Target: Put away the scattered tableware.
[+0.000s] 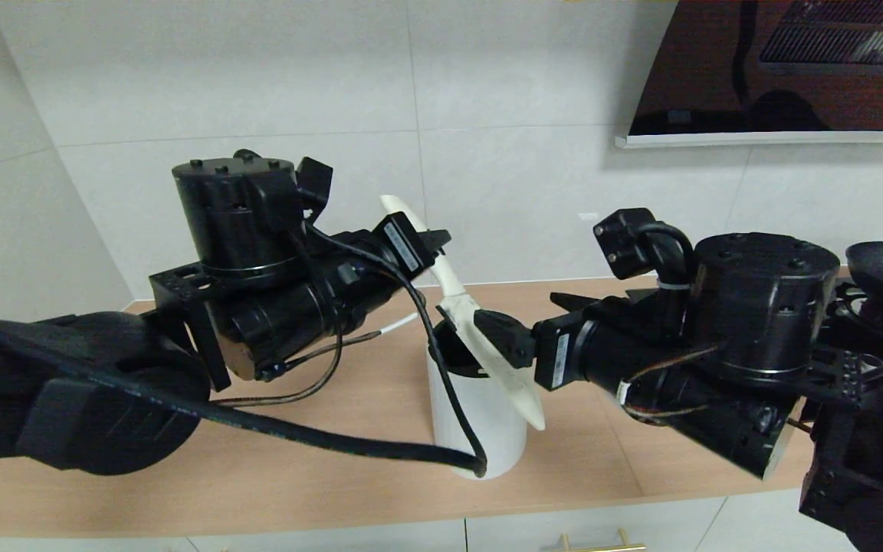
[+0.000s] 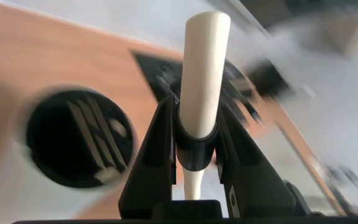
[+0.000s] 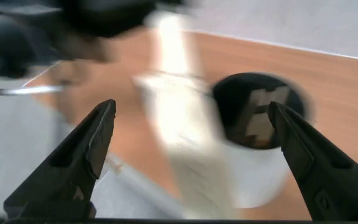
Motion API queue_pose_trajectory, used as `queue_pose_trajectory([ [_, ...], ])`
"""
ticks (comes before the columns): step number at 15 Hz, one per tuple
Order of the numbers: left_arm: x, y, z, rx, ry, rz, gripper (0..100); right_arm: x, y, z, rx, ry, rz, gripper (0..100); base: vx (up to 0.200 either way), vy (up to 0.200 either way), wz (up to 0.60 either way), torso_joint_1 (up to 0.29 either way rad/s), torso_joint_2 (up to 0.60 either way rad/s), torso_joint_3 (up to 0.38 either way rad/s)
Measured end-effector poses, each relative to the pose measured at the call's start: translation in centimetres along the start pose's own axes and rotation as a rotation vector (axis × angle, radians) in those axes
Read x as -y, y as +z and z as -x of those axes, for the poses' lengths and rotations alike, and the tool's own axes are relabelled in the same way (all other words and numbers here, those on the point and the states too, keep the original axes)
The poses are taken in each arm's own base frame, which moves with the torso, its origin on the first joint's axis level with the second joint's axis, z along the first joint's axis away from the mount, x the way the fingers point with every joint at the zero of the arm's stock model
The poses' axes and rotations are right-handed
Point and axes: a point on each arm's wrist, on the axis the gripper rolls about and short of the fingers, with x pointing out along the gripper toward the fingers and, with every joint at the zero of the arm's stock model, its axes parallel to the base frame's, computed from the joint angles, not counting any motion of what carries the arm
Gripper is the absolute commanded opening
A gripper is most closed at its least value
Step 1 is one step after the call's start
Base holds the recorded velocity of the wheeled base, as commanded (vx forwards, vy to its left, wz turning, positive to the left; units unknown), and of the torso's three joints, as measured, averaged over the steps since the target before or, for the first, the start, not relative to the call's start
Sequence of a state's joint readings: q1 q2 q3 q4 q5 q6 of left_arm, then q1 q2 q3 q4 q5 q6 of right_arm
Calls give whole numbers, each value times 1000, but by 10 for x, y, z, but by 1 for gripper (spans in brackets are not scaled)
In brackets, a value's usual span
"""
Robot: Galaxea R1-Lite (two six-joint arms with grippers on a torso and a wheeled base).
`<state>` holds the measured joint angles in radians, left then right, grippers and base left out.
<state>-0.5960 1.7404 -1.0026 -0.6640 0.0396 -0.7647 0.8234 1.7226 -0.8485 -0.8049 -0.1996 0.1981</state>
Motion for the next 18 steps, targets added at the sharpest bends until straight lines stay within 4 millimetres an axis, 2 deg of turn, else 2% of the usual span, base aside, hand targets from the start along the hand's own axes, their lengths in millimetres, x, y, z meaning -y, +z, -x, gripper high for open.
queue_pose_trajectory([
  [3, 12, 16, 4, 63, 48, -40, 0, 26, 13, -4, 41, -72, -11, 100, 0, 0, 0, 0, 0, 0],
  [6, 24, 30, 11, 175, 126, -171, 0, 55, 22, -7, 52, -104, -20, 100, 0, 0, 0, 0, 0, 0],
  [9, 44, 34, 14, 267, 175, -278, 0, 64, 22, -6, 51, -131, -22, 100, 0, 0, 0, 0, 0, 0],
  [13, 71, 18, 21, 390, 220, -416, 0, 68, 20, -2, 46, -144, -22, 100, 0, 0, 0, 0, 0, 0],
  [16, 75, 12, 20, 486, 263, -523, 0, 68, 22, 0, 49, -142, -22, 100, 0, 0, 0, 0, 0, 0],
  [18, 70, -5, 14, 464, 282, -594, 0, 68, 22, 1, 50, -142, -23, 100, 0, 0, 0, 0, 0, 0],
])
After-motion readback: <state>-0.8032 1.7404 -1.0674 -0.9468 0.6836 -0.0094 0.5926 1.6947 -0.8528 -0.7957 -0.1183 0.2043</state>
